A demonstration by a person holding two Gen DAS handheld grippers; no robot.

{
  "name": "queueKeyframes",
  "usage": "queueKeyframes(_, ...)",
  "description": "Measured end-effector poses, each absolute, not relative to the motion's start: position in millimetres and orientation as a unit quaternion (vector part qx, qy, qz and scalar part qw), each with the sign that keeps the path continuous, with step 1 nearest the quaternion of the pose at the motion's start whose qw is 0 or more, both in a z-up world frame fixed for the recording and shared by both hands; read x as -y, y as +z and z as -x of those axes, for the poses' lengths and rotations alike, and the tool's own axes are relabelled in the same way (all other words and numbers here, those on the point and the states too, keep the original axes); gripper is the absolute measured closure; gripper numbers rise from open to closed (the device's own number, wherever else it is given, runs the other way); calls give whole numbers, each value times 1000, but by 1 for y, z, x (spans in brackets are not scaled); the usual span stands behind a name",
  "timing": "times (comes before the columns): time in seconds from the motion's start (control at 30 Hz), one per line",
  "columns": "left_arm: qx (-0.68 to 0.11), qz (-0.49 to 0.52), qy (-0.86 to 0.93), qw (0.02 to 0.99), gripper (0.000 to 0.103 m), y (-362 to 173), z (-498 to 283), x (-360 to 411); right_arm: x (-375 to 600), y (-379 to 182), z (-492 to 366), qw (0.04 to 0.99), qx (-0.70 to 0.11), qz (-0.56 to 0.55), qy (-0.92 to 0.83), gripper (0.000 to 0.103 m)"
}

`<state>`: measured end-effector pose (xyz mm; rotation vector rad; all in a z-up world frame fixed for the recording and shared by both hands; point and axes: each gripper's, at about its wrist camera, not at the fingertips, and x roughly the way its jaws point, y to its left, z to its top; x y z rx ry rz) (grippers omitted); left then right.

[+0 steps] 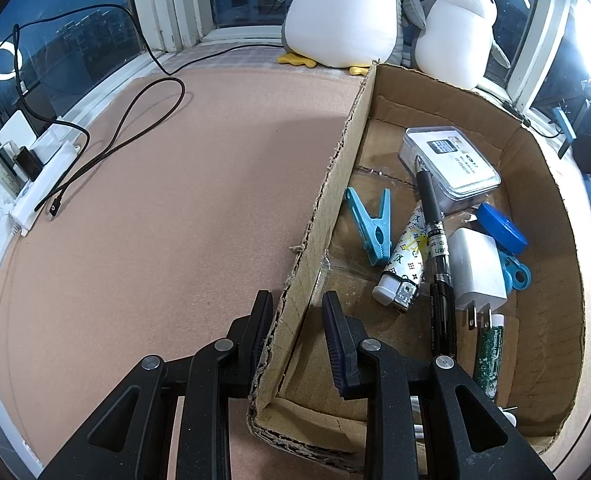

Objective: Organize rigid objects
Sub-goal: 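Carry the phone stand into the box and open the right gripper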

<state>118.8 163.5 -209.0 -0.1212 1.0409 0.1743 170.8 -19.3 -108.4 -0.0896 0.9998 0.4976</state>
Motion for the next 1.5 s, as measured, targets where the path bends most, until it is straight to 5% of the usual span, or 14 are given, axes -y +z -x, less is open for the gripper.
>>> queueKeyframes(0.93, -497, 57, 85, 862, 75, -209, -119, -164, -4, -141, -172, 823, -506, 70, 248, 69)
queueKeyframes(1.5, -497, 56, 86, 862, 75, -209, -119, -164, 3, -139, -168, 824, -506, 59, 246, 54)
